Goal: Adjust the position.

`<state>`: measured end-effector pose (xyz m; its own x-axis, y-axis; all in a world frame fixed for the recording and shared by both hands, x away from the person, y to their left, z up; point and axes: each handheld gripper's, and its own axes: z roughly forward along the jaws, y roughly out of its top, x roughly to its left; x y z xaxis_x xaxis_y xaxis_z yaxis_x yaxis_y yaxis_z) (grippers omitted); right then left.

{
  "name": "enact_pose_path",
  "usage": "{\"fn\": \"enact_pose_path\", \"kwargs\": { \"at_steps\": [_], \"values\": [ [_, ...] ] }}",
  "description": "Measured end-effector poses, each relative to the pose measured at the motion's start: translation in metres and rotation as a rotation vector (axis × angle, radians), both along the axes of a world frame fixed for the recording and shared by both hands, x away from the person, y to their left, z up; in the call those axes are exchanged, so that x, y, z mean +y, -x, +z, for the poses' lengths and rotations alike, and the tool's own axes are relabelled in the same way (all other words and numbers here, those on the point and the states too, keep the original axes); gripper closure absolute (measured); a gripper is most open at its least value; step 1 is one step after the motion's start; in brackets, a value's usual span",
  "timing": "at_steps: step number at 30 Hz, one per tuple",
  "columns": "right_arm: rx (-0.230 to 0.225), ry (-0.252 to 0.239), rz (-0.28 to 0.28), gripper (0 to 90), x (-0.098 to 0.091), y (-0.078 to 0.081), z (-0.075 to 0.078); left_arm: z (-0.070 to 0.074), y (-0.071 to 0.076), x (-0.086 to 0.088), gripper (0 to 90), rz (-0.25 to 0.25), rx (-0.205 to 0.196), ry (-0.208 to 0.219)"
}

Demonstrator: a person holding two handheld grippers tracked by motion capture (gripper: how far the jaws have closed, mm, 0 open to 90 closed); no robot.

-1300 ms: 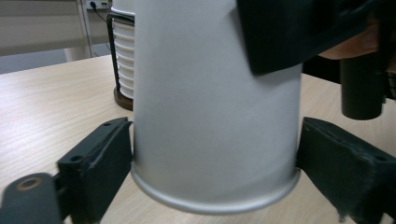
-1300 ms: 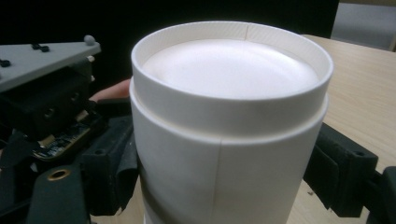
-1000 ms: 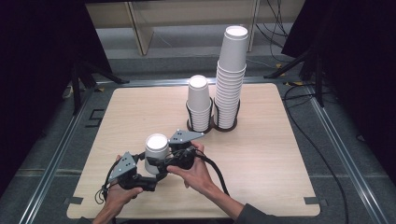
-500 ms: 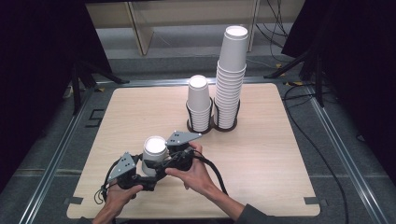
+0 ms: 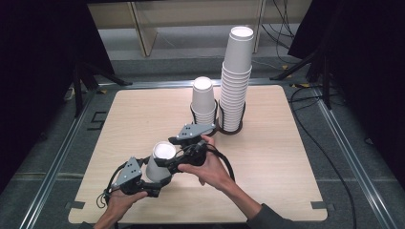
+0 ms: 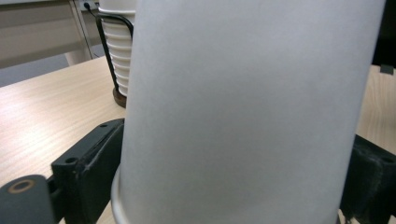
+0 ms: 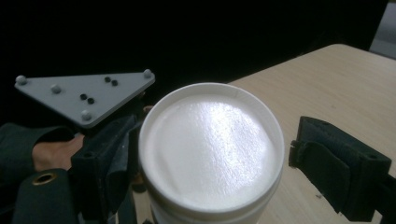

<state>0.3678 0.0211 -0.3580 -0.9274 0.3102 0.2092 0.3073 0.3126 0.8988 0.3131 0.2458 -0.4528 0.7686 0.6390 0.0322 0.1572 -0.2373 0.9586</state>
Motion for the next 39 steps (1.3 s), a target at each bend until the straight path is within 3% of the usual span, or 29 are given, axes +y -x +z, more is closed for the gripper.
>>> {"fn": "enact_pose_path", "kwargs": {
  "at_steps": [1, 2, 8, 17, 19, 22, 24, 30, 34, 35, 36, 37, 38, 39],
  "values": [
    [-0.010, 0.013, 0.012, 15.6, -0.002, -0.001, 0.002, 0.000, 0.000, -0.001, 8.2, -0.007, 0.005, -0.001],
    [0.010, 0.051, 0.025, 15.6, -0.007, -0.001, 0.004, 0.000, 0.000, -0.002, 8.2, -0.014, 0.003, -0.040],
    [-0.007, 0.113, 0.058, 15.7, -0.011, -0.002, 0.001, -0.002, 0.002, -0.008, 8.3, -0.031, 0.019, -0.086],
    [0.008, 0.144, 0.089, 16.0, -0.003, -0.001, -0.008, -0.002, 0.003, -0.009, 8.2, -0.046, 0.006, -0.103],
    [0.047, 0.138, 0.090, 17.3, -0.002, -0.001, -0.010, -0.002, 0.004, -0.010, 8.2, -0.044, 0.006, -0.115],
    [0.039, 0.137, 0.099, 20.4, -0.003, -0.003, -0.011, -0.002, 0.004, -0.010, 8.1, -0.047, 0.004, -0.121],
    [0.067, 0.130, 0.111, 22.9, -0.003, -0.003, -0.012, -0.003, 0.005, -0.012, 7.9, -0.053, 0.005, -0.098],
    [0.068, 0.121, 0.114, 24.1, -0.005, -0.004, -0.010, -0.004, 0.005, -0.010, 4.4, -0.058, -0.015, -0.087],
    [0.086, 0.095, 0.106, 24.6, -0.009, -0.006, -0.007, -0.004, 0.005, -0.008, 3.5, -0.059, -0.047, -0.016],
    [0.098, 0.071, 0.108, 24.7, -0.012, -0.008, -0.006, -0.003, 0.005, -0.006, 3.2, -0.058, -0.052, -0.028],
    [0.098, 0.071, 0.108, 24.7, -0.012, -0.008, -0.006, -0.003, 0.005, -0.007, 3.2, -0.058, -0.058, 0.000],
    [0.100, 0.058, 0.106, 24.7, -0.014, -0.009, -0.005, -0.002, 0.005, -0.006, 3.0, -0.058, -0.064, -0.008],
    [0.102, 0.045, 0.108, 24.7, -0.015, -0.010, -0.005, -0.003, 0.005, -0.007, 2.9, -0.063, -0.069, 0.029],
    [0.102, 0.045, 0.108, 24.7, -0.015, -0.010, -0.005, -0.002, 0.006, -0.006, 2.9, -0.060, -0.069, 0.018]
  ]
}}
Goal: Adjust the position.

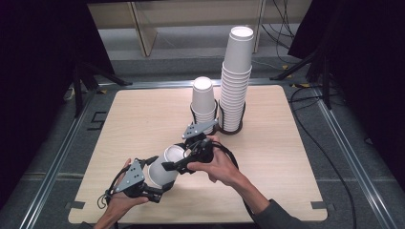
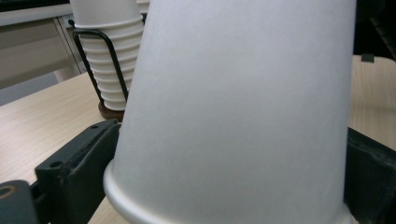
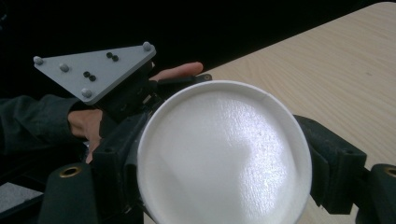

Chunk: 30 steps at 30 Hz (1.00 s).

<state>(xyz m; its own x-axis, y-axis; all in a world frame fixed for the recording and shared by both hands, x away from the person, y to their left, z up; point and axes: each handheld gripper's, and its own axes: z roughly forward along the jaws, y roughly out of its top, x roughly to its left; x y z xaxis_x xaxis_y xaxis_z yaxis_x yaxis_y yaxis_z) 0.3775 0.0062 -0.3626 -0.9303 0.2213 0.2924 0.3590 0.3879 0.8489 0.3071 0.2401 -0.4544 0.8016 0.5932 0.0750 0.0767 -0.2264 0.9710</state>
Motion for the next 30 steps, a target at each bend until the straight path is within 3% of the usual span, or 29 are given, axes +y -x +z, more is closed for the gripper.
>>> {"fn": "enact_pose_path", "kwargs": {
  "at_steps": [4, 9, 12, 15, 22, 27, 28, 30],
  "values": [
    [0.041, -0.040, -0.002, 24.8, -0.005, -0.003, 0.002, 0.002, 0.001, 0.001, 2.7, -0.009, -0.032, 0.069],
    [0.073, -0.076, 0.003, 24.8, -0.011, -0.007, 0.004, 0.004, 0.002, 0.003, 2.7, 0.000, -0.047, 0.074],
    [0.082, -0.093, 0.005, 24.9, -0.013, -0.010, 0.003, 0.004, 0.002, 0.003, 3.1, -0.004, -0.059, 0.107],
    [0.109, -0.105, 0.008, 24.9, -0.014, -0.012, 0.002, 0.006, 0.002, 0.005, 3.7, -0.005, -0.053, 0.079],
    [0.105, -0.088, 0.020, 24.2, -0.015, -0.015, -0.002, 0.008, 0.000, 0.004, 8.0, -0.017, -0.047, 0.032],
    [0.090, -0.054, 0.030, 23.5, -0.017, -0.014, -0.002, 0.009, 0.001, 0.004, 10.2, -0.019, -0.021, -0.018],
    [0.086, -0.027, 0.028, 22.7, -0.017, -0.014, -0.001, 0.007, 0.000, 0.003, 10.4, -0.020, -0.026, -0.004],
    [0.074, -0.002, 0.027, 21.2, -0.019, -0.014, -0.001, 0.008, 0.001, 0.004, 10.5, -0.012, -0.011, -0.036]
  ]
}}
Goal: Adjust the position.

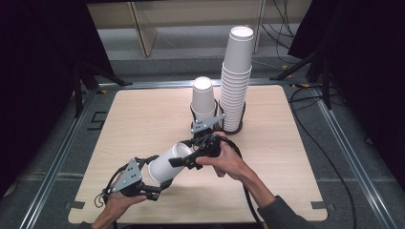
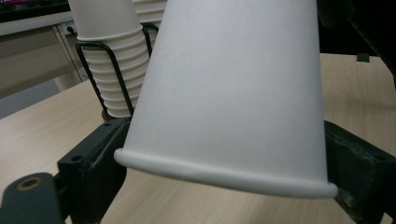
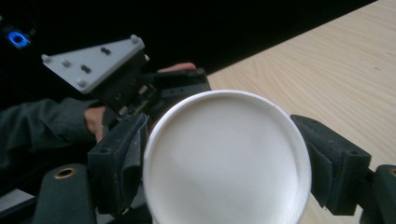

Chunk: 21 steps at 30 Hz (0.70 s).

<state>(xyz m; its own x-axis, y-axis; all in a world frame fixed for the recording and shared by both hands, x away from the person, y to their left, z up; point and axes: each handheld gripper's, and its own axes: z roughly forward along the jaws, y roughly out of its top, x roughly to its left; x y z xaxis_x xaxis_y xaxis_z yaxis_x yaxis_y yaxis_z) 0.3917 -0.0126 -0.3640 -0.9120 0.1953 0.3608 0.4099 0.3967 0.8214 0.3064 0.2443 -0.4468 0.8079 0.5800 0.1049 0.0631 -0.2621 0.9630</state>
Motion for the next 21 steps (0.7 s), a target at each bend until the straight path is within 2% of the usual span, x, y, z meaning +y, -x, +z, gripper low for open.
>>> {"fn": "enact_pose_path", "kwargs": {
  "at_steps": [1, 3, 5, 6, 10, 11, 14, 21],
  "values": [
    [0.000, 0.000, 0.000, 21.2, 0.000, 0.000, 0.000, -0.001, -0.001, 0.000, 10.5, 0.006, -0.005, 0.001],
    [-0.011, -0.002, -0.010, 18.7, -0.003, -0.003, -0.001, -0.001, -0.001, 0.001, 10.4, 0.030, -0.014, -0.047],
    [-0.021, 0.007, -0.012, 17.0, -0.006, -0.006, -0.001, -0.001, -0.001, 0.000, 10.3, 0.035, -0.021, -0.040],
    [-0.016, 0.016, -0.006, 16.3, -0.006, -0.006, -0.002, 0.000, 0.000, 0.000, 10.2, 0.045, -0.016, -0.077],
    [0.013, 0.045, 0.001, 15.9, -0.005, -0.005, -0.005, -0.001, 0.000, -0.002, 10.0, 0.041, -0.028, -0.099],
    [-0.009, 0.046, 0.011, 15.9, -0.005, -0.006, -0.006, -0.001, 0.001, -0.002, 9.9, 0.046, -0.020, -0.123],
    [0.016, 0.057, 0.020, 16.2, -0.002, -0.006, -0.010, -0.003, 0.002, -0.006, 9.7, 0.034, -0.017, -0.098],
    [0.042, 0.065, 0.035, 17.0, -0.001, -0.007, -0.014, 0.001, 0.002, -0.005, 9.7, 0.024, 0.004, -0.130]
  ]
}}
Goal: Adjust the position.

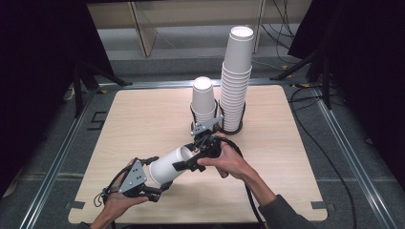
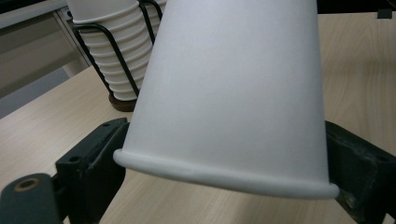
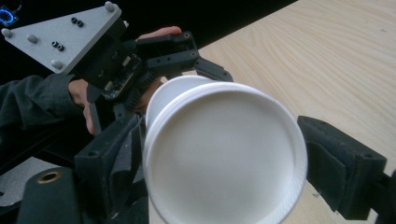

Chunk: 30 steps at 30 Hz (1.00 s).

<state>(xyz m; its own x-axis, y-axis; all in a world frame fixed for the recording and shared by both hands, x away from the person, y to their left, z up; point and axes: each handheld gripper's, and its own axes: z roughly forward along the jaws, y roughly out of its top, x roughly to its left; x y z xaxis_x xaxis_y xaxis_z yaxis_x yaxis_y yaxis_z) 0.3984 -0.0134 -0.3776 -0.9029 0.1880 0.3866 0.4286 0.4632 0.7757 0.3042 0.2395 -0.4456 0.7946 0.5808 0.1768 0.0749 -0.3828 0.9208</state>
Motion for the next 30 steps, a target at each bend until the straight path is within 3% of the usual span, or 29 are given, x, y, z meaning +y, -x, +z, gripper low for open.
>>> {"fn": "enact_pose_path", "kwargs": {
  "at_steps": [1, 2, 3, 5, 6, 7, 8, 10, 11, 14, 16, 19, 20, 21, 23, 24, 25, 29, 30],
  "values": [
    [-0.008, -0.001, -0.003, 16.8, -0.001, 0.000, 0.000, 0.000, 0.000, 0.001, 9.7, 0.001, 0.002, -0.016],
    [-0.011, -0.002, -0.005, 16.7, -0.002, -0.001, 0.001, -0.001, -0.001, -0.001, 9.7, 0.001, 0.010, -0.003],
    [-0.015, 0.000, -0.008, 16.5, -0.003, -0.001, 0.001, -0.001, -0.001, 0.000, 9.8, 0.003, 0.023, -0.033],
    [-0.026, 0.013, -0.010, 15.8, -0.003, 0.000, 0.003, -0.003, -0.002, -0.001, 9.8, 0.005, 0.034, -0.049],
    [-0.014, 0.033, -0.019, 15.7, -0.004, 0.002, 0.004, -0.003, -0.002, -0.001, 9.8, 0.000, 0.043, -0.052],
    [-0.050, 0.039, -0.004, 15.7, -0.003, 0.001, 0.003, -0.003, -0.002, -0.001, 9.8, -0.002, 0.049, -0.058],
    [-0.033, 0.060, -0.013, 15.7, -0.003, 0.003, 0.003, -0.003, -0.002, -0.002, 9.8, -0.001, 0.047, -0.077],
    [-0.054, 0.075, 0.009, 15.7, 0.000, 0.002, 0.000, -0.003, -0.001, -0.003, 9.8, -0.014, 0.044, -0.087],
    [-0.032, 0.096, 0.015, 15.6, 0.001, 0.003, -0.002, -0.004, 0.000, -0.005, 9.8, -0.014, 0.049, -0.084],
    [-0.040, 0.103, 0.037, 15.7, 0.002, 0.003, -0.005, -0.003, 0.001, -0.005, 9.7, -0.031, 0.052, -0.098],
    [-0.020, 0.110, 0.045, 15.8, 0.003, 0.003, -0.006, -0.003, 0.000, -0.005, 9.7, -0.037, 0.041, -0.090],
    [-0.026, 0.110, 0.063, 20.5, 0.004, 0.003, -0.009, -0.003, 0.001, -0.005, 9.3, -0.040, 0.029, -0.068],
    [0.009, 0.106, 0.063, 21.2, 0.004, 0.003, -0.010, -0.003, 0.000, -0.004, 8.7, -0.045, 0.030, -0.070],
    [0.009, 0.106, 0.063, 21.2, 0.004, 0.003, -0.010, -0.003, 0.000, -0.004, 8.7, -0.044, 0.031, -0.064],
    [0.013, 0.071, 0.075, 23.0, 0.002, 0.000, -0.010, -0.004, -0.001, -0.002, 7.6, -0.048, 0.037, -0.036],
    [0.020, 0.057, 0.076, 23.5, 0.001, -0.001, -0.010, -0.005, -0.002, -0.001, 6.7, -0.052, 0.030, -0.001],
    [0.041, 0.043, 0.065, 23.9, -0.001, -0.001, -0.008, -0.004, -0.002, 0.000, 5.3, -0.052, 0.030, 0.000],
    [0.035, 0.008, 0.082, 24.4, -0.003, -0.002, -0.005, -0.003, -0.001, 0.002, 3.0, -0.069, 0.018, 0.088],
    [0.040, -0.003, 0.082, 24.5, -0.004, -0.002, -0.004, -0.002, -0.002, 0.004, 2.4, -0.084, 0.022, 0.126]
  ]
}}
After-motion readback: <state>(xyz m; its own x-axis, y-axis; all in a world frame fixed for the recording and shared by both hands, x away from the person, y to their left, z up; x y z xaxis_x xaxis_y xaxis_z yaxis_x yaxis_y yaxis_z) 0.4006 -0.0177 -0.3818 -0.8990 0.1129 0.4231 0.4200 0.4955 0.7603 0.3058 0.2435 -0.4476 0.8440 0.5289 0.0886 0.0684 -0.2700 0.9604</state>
